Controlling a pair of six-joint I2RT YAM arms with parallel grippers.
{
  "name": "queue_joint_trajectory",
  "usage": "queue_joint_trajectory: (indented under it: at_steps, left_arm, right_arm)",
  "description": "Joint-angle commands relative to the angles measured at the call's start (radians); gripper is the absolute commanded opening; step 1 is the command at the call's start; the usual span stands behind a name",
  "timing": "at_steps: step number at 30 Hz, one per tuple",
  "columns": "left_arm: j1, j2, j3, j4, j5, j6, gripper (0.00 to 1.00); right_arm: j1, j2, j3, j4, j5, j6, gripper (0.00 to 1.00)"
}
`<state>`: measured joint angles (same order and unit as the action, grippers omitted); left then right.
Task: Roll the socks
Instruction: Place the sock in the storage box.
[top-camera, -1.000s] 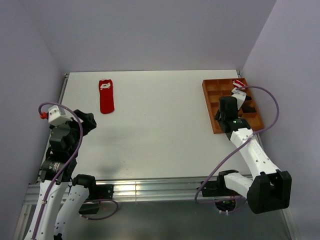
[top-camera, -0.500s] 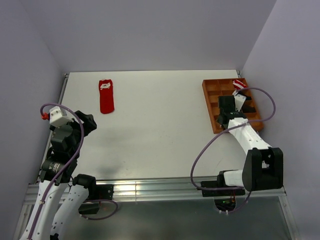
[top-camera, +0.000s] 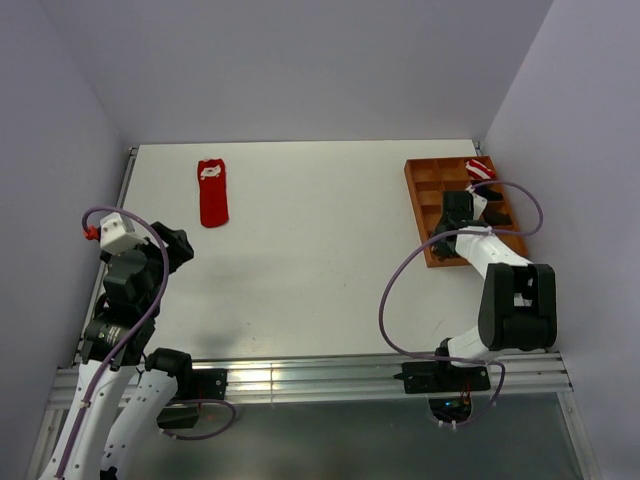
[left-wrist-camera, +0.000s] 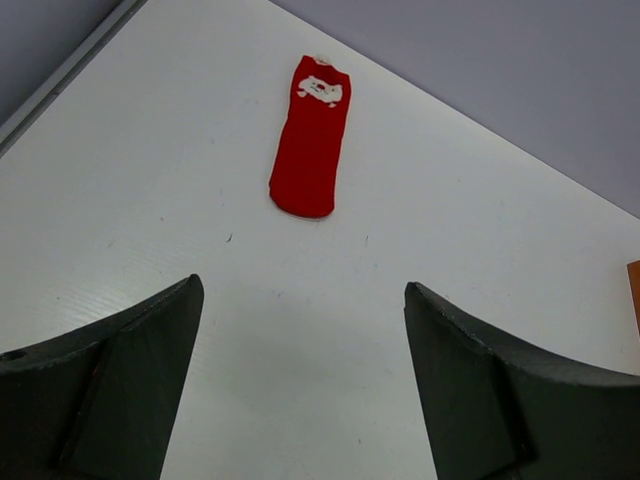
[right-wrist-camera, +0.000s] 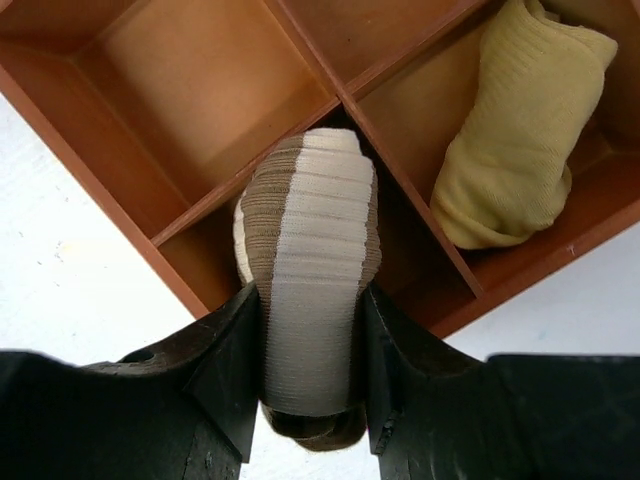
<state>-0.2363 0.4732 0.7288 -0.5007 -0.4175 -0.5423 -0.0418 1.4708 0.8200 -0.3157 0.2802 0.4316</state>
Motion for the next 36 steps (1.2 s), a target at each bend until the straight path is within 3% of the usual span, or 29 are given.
queue_joint_trajectory:
  at_steps: [1,11,20,23,30,36]
  left_arm:
    - [-0.004,-0.002,-0.005,0.001,-0.018,0.016,0.86]
    - [-0.004,-0.001,-0.006,0.004,-0.02,0.016,0.86]
    - [-0.005,-0.004,-0.009,0.005,-0.02,0.016,0.86]
    - [-0.003,-0.004,-0.009,0.005,-0.017,0.016,0.86]
    - [-0.005,-0.001,-0.011,0.007,-0.01,0.018,0.86]
    - [-0.005,-0.002,-0.012,0.008,-0.012,0.016,0.86]
  right_arm:
    - [-0.046,0.016,-0.001,0.052,-0.07,0.022,0.0]
    - [-0.121,0.089,0.028,0.038,-0.128,0.027,0.0]
    - [-0.127,0.227,0.113,-0.117,-0.164,0.036,0.01]
    - [-0.127,0.227,0.105,-0.137,-0.162,0.042,0.09]
    - [-0.127,0.132,0.117,-0.183,-0.176,0.048,0.41]
    - [-0.127,0.033,0.14,-0.204,-0.191,0.056,0.53]
